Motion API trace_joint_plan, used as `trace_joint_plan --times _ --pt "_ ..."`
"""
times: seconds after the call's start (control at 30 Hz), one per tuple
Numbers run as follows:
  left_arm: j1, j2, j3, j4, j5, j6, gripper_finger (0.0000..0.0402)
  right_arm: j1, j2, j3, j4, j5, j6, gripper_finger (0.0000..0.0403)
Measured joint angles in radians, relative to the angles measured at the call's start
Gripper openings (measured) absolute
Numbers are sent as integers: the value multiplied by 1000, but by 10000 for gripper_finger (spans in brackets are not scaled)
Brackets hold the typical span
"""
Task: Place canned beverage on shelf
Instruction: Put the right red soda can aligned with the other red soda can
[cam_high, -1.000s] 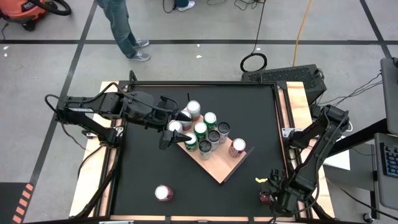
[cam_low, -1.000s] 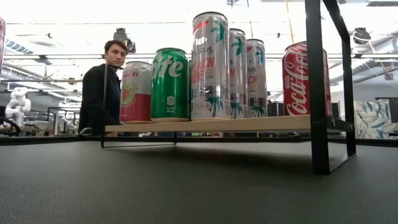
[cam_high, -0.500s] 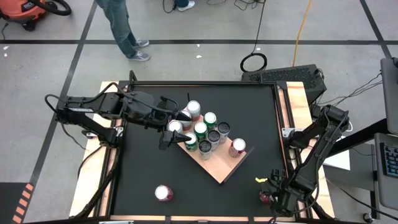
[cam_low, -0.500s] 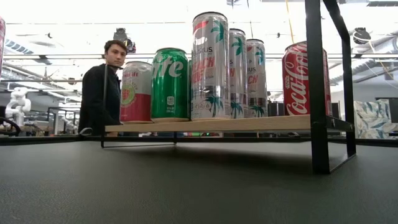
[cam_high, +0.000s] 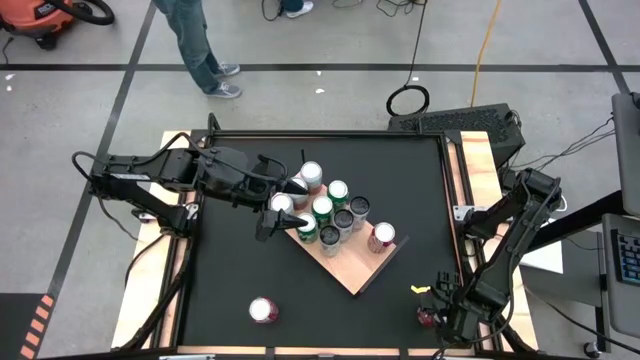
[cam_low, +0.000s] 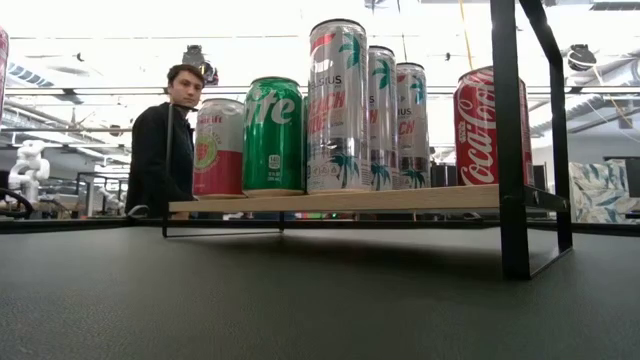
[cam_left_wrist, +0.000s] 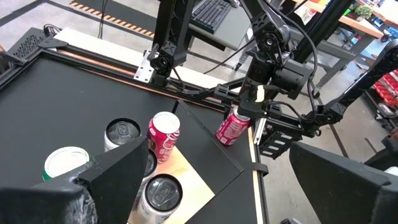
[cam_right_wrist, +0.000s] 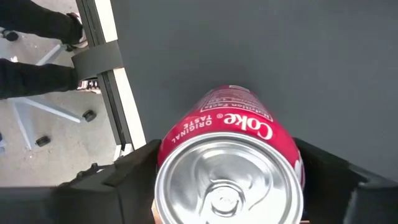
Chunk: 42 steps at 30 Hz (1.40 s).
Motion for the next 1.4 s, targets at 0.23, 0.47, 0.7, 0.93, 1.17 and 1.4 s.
trace_joint_plan --times 0.23,0.47,0.7,0.93,1.17,1.4 --pt "0 0 0 0 0 0 393 0 0 5 6 1 48 274" --pt "1 0 0 0 -9 0 393 0 3 50 6 0 104 271" --pt "1 0 0 0 -53 0 393 -1 2 140 -28 17 150 271" --pt "1 0 0 0 -80 0 393 -33 2 271 -124 30 173 269" --pt "1 0 0 0 -82 0 393 -98 2 412 -248 33 174 269" --pt "1 0 0 0 -82 -3 393 -168 2 568 -323 27 144 269"
